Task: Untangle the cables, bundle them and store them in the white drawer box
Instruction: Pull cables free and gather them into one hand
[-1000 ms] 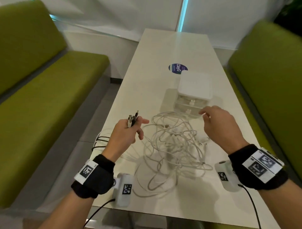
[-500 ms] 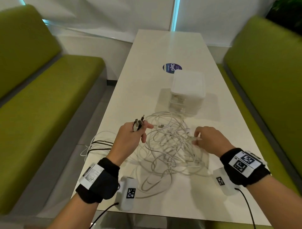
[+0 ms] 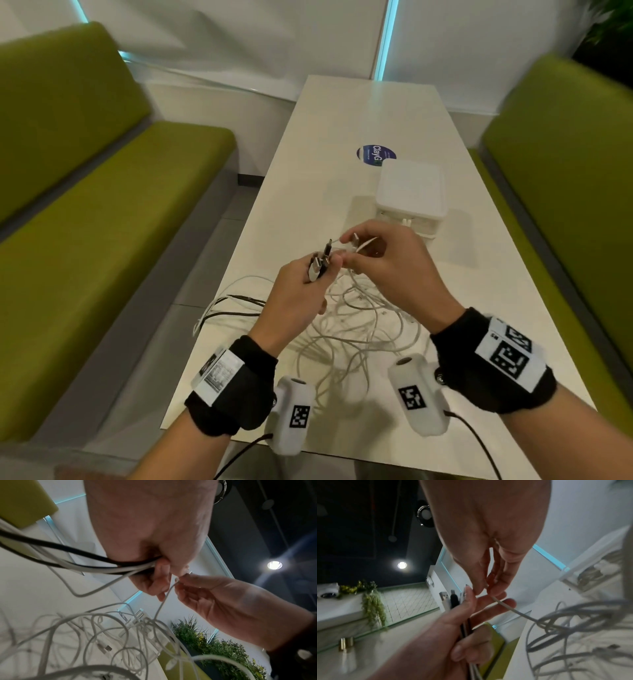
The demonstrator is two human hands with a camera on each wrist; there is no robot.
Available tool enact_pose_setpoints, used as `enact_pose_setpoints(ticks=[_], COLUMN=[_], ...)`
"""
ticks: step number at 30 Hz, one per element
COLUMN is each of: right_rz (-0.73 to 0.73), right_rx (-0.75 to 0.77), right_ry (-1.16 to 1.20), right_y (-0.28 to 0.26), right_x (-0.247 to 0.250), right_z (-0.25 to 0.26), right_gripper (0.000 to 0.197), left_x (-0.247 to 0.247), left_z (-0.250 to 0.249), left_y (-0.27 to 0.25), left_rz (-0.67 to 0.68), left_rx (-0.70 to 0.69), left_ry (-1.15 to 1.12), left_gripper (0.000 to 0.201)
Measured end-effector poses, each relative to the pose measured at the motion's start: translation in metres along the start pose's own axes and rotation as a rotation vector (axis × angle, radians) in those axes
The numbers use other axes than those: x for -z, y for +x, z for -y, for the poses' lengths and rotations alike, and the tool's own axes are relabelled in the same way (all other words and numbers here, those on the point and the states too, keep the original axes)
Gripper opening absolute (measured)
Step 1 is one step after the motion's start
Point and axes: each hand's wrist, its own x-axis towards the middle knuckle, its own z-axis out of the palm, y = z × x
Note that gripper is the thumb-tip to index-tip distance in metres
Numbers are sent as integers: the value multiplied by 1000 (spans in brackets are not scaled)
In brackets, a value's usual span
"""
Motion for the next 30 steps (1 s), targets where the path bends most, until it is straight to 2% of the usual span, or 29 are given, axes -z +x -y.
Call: enact_pose_setpoints(ticks=[5,7,13,15,17,18,22,26,30], right_rz=[12,-4,14,39,45,49,87,59,-18], right_rx=[-103,-110,-40,19,48,55,95,97,157], right_ry=[166,189,106,29,-27,-37,-165,-210,-263], right_y=[-5,-7,-15,-19,-21,-21,-24,-28,-33], right_x=[-10,-12,-15,-17,-18,-18,-18,-28,-37], right_z=[3,3,3,3,3,3,-1,-4,-5], right_gripper=[11,11,19,27,26,24,26,36,42], left_x=[4,4,-1,-1,0,1,0,0,3], left_z=[2,5,8,9,12,13,11,6,4], left_y=[0,2,3,3,5,5,7,7,4], left_rz=[59,83,54,62,67,65,76,14,-32], left_rx=[7,-17,-44,-57,-34,-16,12,-38,-123], left_ry=[3,50,209,308,349,347,392,455,593], left_gripper=[41,27,40,32,18,17,21,52,51])
